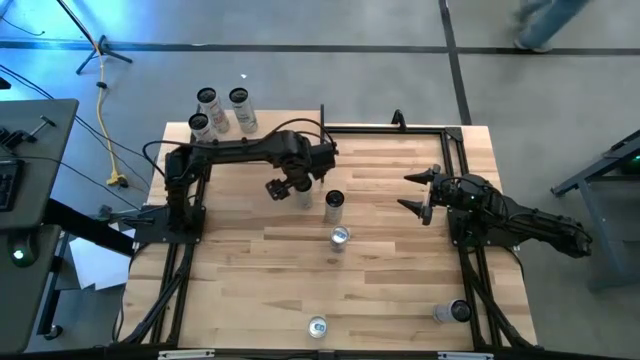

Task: Place canned beverage on shelf
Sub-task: Put the bottom white yellow soda can on the shelf

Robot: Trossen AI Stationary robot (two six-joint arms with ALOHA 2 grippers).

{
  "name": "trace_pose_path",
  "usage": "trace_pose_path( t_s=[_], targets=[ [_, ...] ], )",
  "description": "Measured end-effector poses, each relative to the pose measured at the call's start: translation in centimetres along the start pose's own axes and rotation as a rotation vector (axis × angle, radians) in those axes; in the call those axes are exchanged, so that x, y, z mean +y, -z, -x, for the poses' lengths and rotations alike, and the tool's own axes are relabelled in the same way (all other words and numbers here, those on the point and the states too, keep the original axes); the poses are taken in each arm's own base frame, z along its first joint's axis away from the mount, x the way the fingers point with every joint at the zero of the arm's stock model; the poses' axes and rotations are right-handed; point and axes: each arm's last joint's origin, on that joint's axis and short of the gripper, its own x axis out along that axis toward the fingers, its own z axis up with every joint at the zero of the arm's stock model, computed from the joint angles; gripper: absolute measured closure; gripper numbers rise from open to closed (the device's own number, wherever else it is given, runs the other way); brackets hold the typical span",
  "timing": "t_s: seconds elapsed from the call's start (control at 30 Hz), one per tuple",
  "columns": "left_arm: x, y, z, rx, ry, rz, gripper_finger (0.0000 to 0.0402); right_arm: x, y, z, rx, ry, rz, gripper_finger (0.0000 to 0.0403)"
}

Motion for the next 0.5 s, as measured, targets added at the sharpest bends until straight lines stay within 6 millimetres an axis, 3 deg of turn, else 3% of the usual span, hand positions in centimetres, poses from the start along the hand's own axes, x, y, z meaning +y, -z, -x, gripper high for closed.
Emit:
trace_pose_path(
  t_s=[0.27, 0.5],
  targets=[
    [0.06, -0.07, -0.17, -0.027, -0.01, -0.005, 0.002, 0.0, 0.0, 0.01, -0.001, 0.0, 0.0, 0.0016],
    [0.15, -0.07, -0.16, -0.029, -0.017, 0.001, 0.0095, 0.0, 0.0, 0.0, -0.001, 0.0, 0.0, 0.0016]
  ],
)
